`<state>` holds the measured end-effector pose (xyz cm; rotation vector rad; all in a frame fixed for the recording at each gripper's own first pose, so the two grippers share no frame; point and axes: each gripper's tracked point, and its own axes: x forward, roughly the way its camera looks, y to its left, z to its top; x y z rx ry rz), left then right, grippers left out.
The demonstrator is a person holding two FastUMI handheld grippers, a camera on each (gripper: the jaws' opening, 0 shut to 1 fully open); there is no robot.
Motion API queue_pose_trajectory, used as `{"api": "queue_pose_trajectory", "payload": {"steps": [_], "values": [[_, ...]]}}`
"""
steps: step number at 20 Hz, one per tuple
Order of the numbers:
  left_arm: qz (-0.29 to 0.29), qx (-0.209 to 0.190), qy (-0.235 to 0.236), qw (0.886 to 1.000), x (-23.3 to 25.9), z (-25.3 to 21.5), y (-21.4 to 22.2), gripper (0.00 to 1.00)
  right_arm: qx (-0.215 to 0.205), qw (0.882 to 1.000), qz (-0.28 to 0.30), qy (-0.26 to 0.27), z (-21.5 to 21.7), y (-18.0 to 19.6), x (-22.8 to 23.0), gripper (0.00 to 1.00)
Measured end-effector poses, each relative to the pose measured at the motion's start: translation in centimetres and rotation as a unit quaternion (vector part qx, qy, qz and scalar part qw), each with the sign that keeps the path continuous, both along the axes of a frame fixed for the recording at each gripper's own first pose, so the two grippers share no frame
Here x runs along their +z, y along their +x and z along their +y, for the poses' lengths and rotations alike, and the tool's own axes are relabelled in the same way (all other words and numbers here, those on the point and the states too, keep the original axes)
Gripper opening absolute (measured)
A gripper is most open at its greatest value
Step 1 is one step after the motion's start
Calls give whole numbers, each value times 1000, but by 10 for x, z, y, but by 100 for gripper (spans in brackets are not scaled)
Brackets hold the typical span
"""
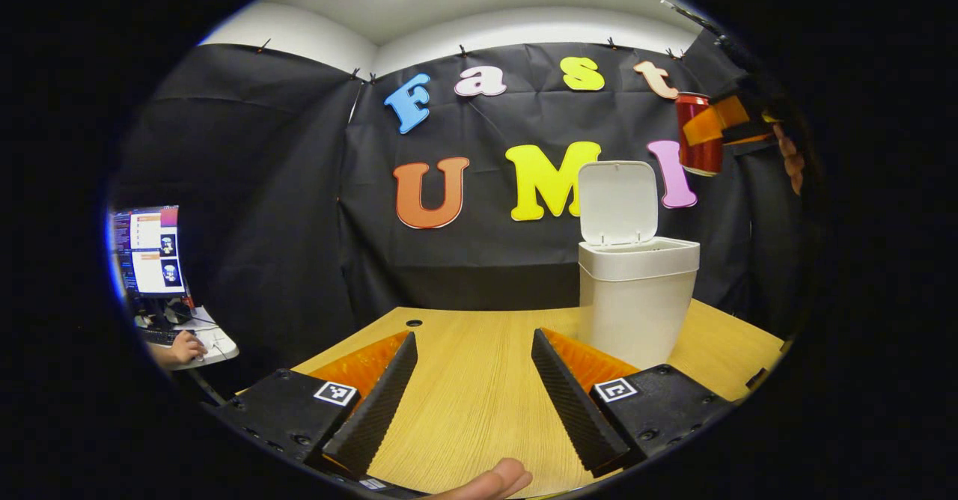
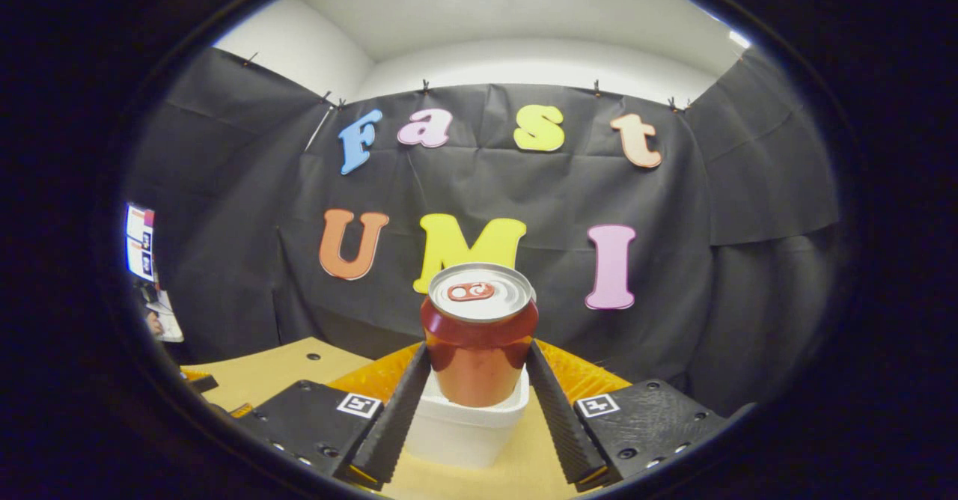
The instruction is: Press the lid of the desktop garbage bin to open it, pick up the crumpled paper on the desktop and throw it into the bin, then pick up the pop can on the desktop and drop it into the bin, and finally close the garbage bin lid.
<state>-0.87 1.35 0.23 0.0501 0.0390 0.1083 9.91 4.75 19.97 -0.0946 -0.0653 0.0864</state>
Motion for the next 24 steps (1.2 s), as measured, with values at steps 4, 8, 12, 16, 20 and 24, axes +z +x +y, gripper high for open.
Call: {"api": "queue_pose_trajectory", "payload": {"steps": [4,8,12,16,20,24], "values": [[1,-14,3,1000,1,-12,2,99,-18,1000,24,-7,7,57,11,79],[-6,-23,24,999,0,-20,3,99,-16,998,63,14,19,112,-11,80],[-20,-29,40,999,7,-23,1,99,-48,993,105,24,14,162,-41,80],[-22,-32,40,998,7,-22,1,99,-59,986,152,40,15,193,-73,77],[-19,-26,32,999,6,-13,4,99,-66,983,168,29,12,203,-92,79],[-11,-15,18,1000,1,2,6,99,-65,981,181,25,13,210,-104,77]]}}
